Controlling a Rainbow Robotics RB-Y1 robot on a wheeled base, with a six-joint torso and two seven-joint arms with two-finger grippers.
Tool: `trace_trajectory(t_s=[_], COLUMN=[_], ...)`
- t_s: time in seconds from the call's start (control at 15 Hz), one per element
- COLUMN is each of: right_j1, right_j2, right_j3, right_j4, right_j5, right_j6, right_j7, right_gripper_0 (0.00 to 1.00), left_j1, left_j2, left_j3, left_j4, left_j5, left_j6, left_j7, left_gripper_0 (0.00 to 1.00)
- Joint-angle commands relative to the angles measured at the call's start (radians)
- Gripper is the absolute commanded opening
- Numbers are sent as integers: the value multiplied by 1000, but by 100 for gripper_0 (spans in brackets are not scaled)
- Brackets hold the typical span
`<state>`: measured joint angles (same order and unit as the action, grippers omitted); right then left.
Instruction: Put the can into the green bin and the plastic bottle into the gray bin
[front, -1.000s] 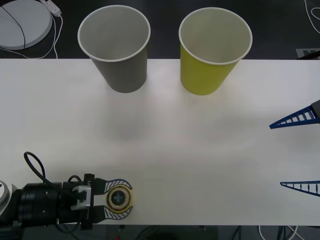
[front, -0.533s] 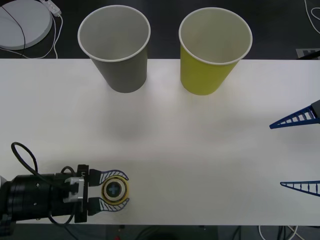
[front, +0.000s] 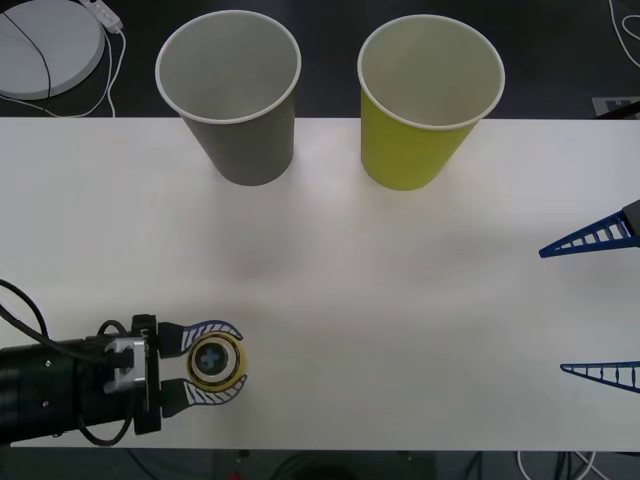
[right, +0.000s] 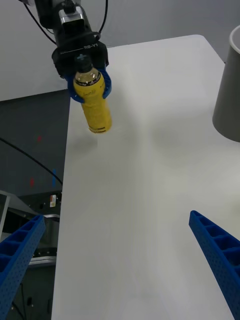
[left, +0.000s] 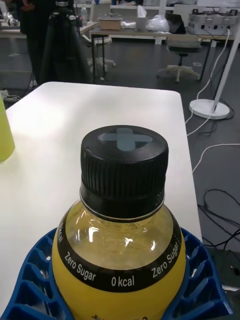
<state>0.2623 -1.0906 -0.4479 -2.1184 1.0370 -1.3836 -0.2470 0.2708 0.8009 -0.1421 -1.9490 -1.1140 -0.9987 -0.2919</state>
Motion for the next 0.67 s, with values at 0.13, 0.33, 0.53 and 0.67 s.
trace_trajectory(t_s=[0.13, 0.33, 0.53, 0.67], right_j1=[0, 0, 0, 0], right_j2=[0, 0, 0, 0], right_j3=[0, 0, 0, 0], right_j4=[0, 0, 0, 0], right_j5=[0, 0, 0, 0], right_j6=[0, 0, 0, 0], right_j7=[0, 0, 0, 0], right_gripper_0=[100, 100, 100, 100], left_j1=[50, 79, 102, 108], left_j2=[17, 23, 26, 27], left_j3=[12, 16, 45, 65], left_j4=[-71, -102, -119, -119], left_j5=[6, 36, 88, 126], left_j6=[183, 330, 413, 453], left_j7=[25, 42, 59, 74], left_gripper_0=[0, 0, 0, 0])
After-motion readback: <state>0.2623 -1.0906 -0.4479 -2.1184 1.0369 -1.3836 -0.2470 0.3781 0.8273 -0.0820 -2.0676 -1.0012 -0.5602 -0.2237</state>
